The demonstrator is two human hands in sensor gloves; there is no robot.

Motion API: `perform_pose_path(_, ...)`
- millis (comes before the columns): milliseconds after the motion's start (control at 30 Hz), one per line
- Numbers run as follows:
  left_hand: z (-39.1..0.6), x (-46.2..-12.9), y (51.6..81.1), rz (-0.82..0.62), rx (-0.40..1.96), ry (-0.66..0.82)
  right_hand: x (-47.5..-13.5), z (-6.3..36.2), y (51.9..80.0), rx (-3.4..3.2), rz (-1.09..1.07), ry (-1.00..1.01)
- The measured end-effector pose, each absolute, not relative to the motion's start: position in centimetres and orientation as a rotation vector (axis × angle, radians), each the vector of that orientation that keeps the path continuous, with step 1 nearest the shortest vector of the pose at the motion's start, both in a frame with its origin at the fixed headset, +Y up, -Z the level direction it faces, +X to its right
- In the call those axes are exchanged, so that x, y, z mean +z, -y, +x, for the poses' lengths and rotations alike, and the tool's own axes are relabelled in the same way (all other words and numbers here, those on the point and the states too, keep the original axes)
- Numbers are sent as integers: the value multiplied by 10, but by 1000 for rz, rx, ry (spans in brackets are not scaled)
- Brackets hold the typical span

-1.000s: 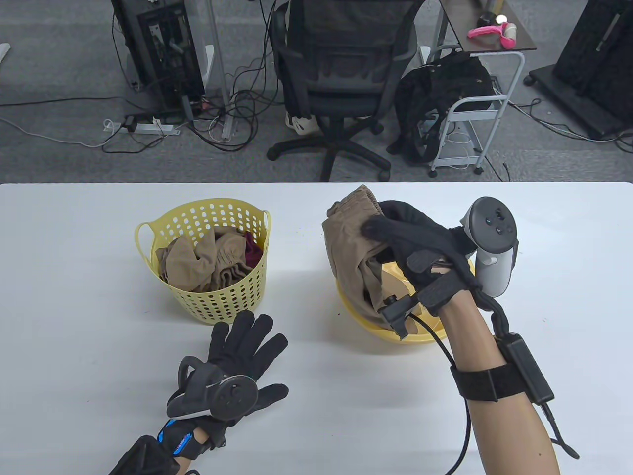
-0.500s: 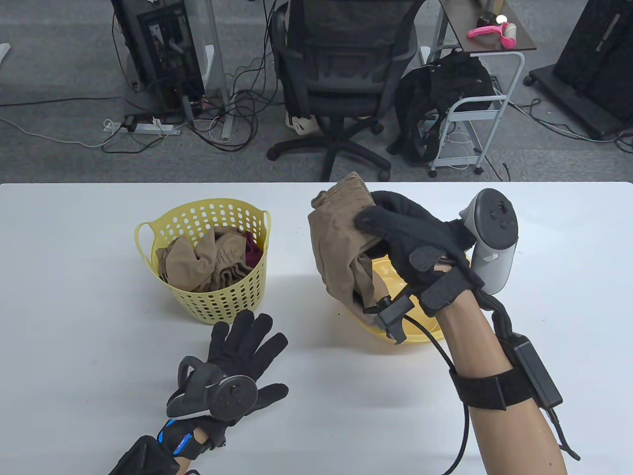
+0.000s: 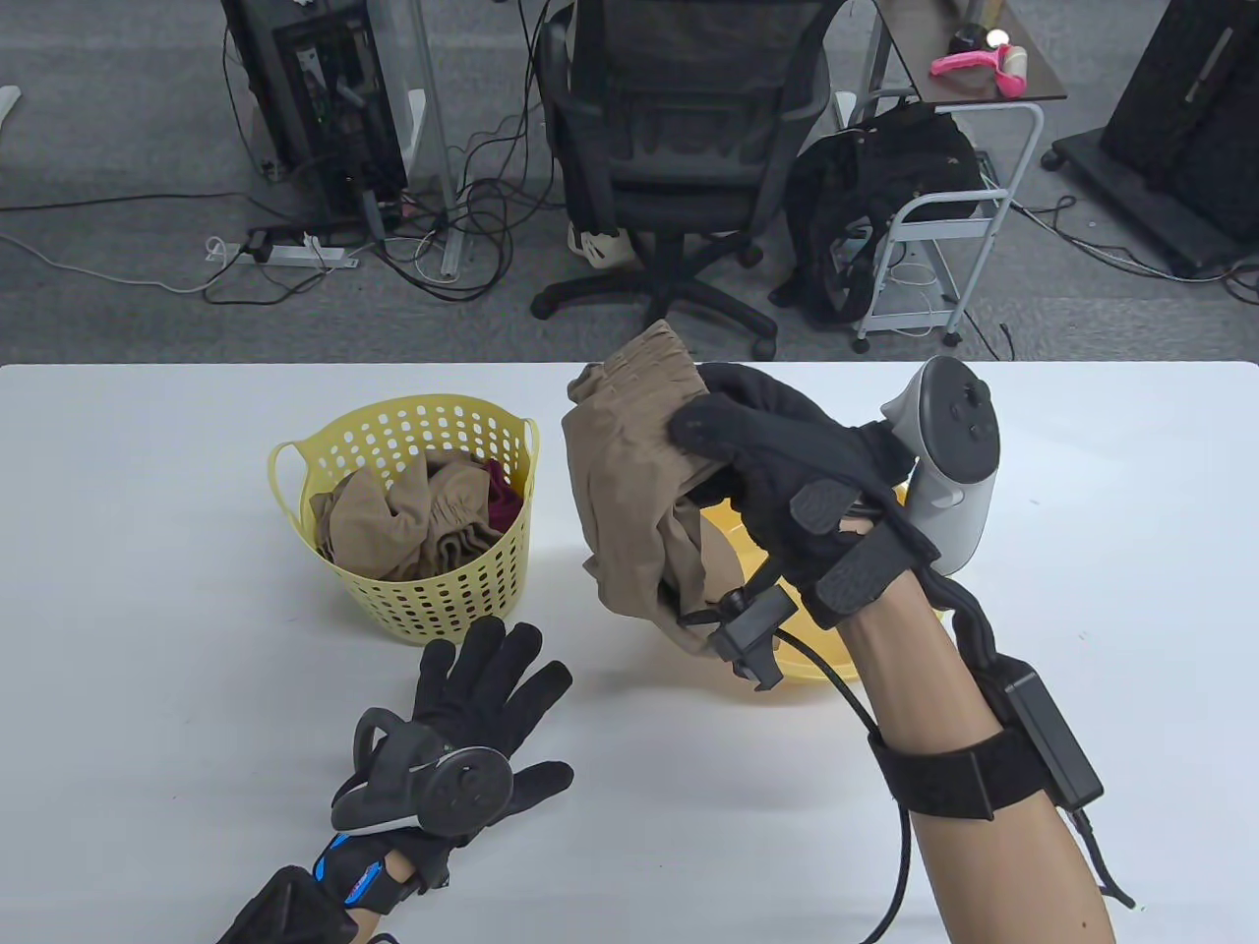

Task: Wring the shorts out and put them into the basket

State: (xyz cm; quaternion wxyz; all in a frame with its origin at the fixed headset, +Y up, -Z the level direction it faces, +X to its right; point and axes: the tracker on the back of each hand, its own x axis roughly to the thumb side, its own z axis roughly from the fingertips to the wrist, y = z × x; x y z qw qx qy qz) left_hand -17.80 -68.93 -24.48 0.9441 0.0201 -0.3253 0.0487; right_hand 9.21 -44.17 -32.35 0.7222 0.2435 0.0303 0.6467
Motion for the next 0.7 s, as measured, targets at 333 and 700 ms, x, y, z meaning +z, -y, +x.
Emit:
perform_pose_path(333,-179,-245,689,40,110,657,-323,85,435,1428,556,-68)
perform_pose_path(700,-180,-246,690,26,107,650,-328,101,443,1478,511,-50)
